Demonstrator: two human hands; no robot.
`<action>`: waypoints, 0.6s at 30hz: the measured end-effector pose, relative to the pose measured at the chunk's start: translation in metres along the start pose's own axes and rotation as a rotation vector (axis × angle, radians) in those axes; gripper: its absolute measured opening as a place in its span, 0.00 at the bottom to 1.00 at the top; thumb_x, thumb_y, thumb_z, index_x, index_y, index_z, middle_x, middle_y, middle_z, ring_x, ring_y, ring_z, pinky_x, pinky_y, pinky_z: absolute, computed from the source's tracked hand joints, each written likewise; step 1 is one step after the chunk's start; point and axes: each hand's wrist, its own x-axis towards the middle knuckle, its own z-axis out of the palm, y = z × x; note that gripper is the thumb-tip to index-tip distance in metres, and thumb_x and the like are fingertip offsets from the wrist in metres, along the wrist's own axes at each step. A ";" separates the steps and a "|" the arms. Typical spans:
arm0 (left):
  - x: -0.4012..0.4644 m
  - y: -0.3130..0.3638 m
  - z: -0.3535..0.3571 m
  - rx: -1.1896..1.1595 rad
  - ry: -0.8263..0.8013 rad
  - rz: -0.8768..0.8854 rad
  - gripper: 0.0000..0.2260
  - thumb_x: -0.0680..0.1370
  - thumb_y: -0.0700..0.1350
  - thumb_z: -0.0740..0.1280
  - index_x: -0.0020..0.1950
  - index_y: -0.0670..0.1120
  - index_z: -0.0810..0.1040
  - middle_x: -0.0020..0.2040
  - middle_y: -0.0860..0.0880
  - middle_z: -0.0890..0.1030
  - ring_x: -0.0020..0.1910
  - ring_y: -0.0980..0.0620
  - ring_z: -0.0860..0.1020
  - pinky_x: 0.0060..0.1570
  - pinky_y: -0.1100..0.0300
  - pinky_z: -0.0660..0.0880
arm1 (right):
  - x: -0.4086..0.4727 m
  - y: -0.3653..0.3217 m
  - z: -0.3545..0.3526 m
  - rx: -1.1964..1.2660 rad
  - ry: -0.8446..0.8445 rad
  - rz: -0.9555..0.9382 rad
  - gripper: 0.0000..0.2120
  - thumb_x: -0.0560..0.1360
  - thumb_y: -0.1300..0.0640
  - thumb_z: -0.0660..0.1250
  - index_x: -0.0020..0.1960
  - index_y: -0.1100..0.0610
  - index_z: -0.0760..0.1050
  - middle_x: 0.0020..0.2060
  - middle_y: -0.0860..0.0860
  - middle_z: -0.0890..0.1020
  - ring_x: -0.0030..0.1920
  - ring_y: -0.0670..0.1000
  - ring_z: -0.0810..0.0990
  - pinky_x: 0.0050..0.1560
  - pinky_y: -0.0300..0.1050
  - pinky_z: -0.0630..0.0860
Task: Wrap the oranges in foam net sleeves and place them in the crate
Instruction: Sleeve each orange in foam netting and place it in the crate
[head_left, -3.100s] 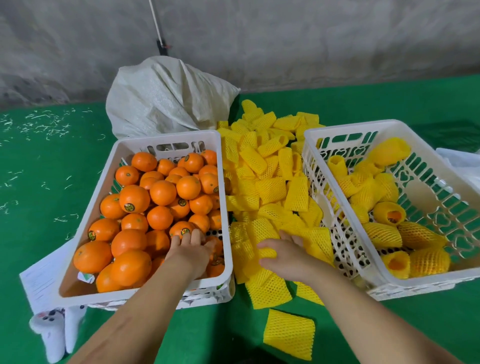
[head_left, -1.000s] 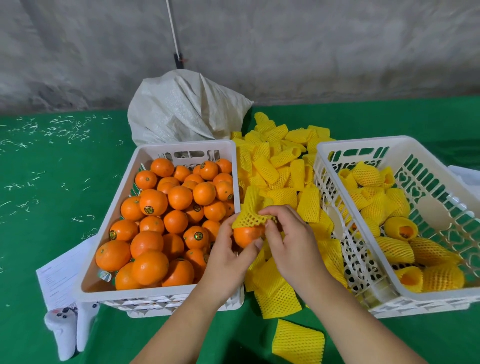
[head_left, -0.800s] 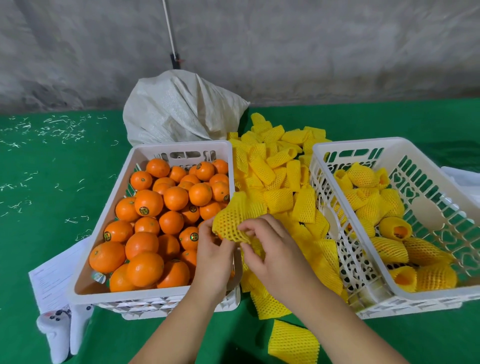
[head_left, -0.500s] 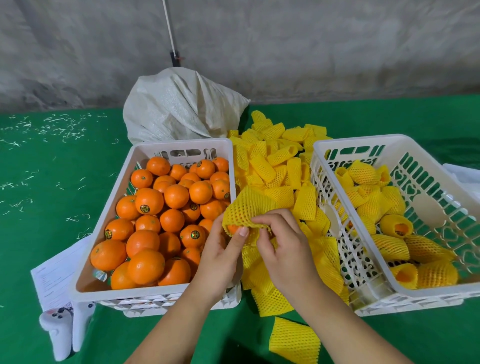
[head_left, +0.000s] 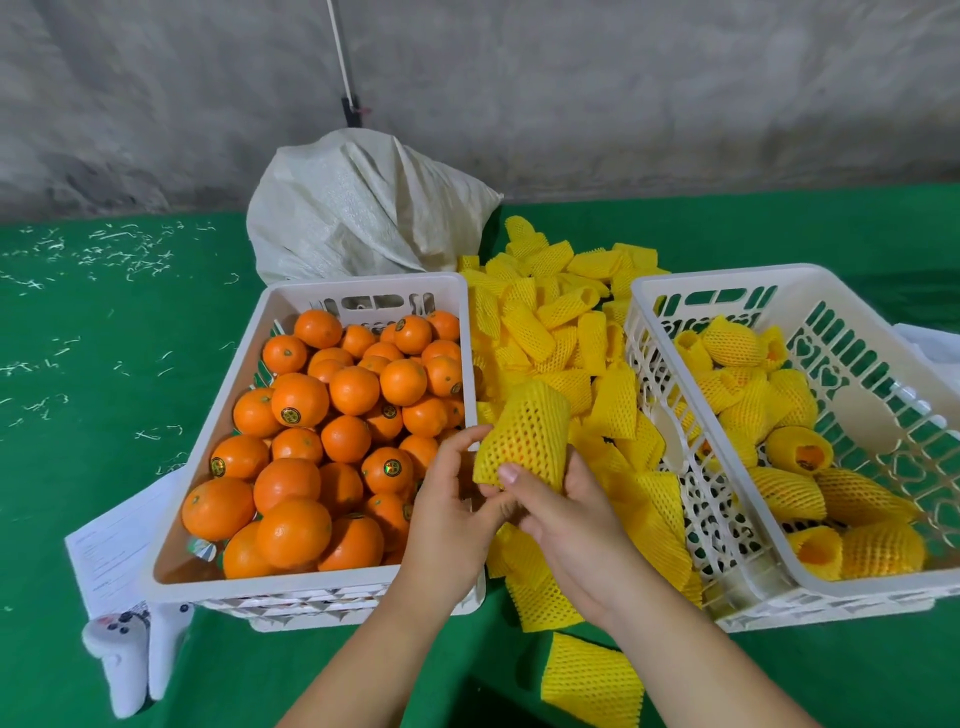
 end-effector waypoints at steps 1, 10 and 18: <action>0.000 -0.002 0.000 0.029 0.015 0.002 0.22 0.79 0.40 0.75 0.66 0.63 0.76 0.54 0.59 0.84 0.53 0.59 0.83 0.49 0.68 0.79 | 0.000 -0.001 -0.003 0.051 -0.014 0.010 0.26 0.75 0.56 0.73 0.71 0.47 0.70 0.61 0.54 0.84 0.59 0.57 0.85 0.63 0.57 0.79; -0.005 -0.005 0.009 0.251 0.022 0.208 0.05 0.80 0.44 0.70 0.52 0.55 0.81 0.46 0.56 0.79 0.46 0.53 0.79 0.45 0.68 0.72 | 0.009 -0.004 -0.025 0.228 0.061 -0.004 0.27 0.81 0.66 0.65 0.75 0.49 0.65 0.65 0.59 0.80 0.61 0.59 0.83 0.57 0.52 0.80; 0.027 -0.007 -0.040 0.588 0.087 0.077 0.10 0.83 0.50 0.68 0.63 0.58 0.77 0.60 0.55 0.80 0.60 0.51 0.78 0.57 0.53 0.76 | 0.040 -0.064 -0.103 0.258 0.520 -0.115 0.22 0.77 0.60 0.71 0.69 0.58 0.70 0.59 0.59 0.81 0.50 0.57 0.86 0.51 0.51 0.83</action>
